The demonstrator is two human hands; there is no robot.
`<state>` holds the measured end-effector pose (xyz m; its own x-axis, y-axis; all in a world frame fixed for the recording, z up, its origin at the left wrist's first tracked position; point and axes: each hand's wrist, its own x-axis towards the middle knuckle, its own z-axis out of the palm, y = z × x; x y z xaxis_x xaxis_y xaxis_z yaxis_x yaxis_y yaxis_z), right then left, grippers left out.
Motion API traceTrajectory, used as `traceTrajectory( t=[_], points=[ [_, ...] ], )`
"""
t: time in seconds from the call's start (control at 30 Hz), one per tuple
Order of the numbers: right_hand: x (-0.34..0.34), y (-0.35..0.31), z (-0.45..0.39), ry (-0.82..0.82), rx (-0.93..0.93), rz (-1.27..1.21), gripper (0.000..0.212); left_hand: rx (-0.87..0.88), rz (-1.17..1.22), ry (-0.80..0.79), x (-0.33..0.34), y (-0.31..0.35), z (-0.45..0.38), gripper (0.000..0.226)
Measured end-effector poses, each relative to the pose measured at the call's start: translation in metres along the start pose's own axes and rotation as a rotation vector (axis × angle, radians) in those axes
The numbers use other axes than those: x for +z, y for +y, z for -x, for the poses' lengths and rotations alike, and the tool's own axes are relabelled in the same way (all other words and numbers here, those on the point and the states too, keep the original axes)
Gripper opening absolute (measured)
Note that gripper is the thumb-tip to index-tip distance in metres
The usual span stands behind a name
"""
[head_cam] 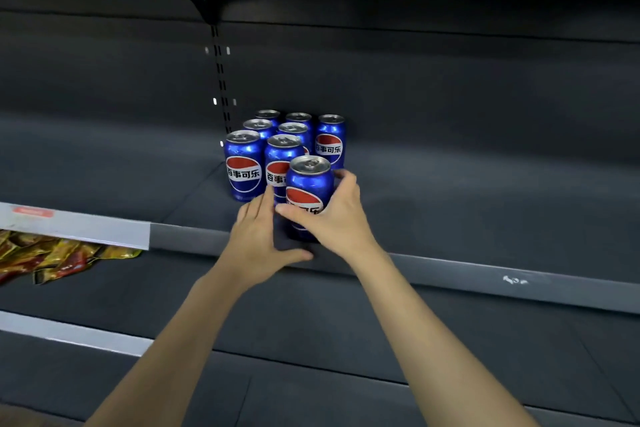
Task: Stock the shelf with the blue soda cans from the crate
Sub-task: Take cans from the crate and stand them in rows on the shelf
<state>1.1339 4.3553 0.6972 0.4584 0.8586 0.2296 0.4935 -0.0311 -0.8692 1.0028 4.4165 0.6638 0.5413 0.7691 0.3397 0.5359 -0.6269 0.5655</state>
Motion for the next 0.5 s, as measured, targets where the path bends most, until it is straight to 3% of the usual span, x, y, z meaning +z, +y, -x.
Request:
traceTrajectory(
  t=[0.13,0.33,0.5],
  points=[
    [0.001,0.003,0.001,0.045,0.007,0.029,0.077,-0.001,-0.009,0.018,-0.007,-0.005,0.012,0.115],
    [-0.023,0.016,-0.012,0.171,0.06,0.095,0.066,0.008,0.061,0.154,-0.005,0.001,0.018,0.082],
    [-0.046,0.034,-0.049,0.204,0.102,0.193,0.063,0.019,0.08,0.187,0.007,0.012,0.007,0.07]
  ],
)
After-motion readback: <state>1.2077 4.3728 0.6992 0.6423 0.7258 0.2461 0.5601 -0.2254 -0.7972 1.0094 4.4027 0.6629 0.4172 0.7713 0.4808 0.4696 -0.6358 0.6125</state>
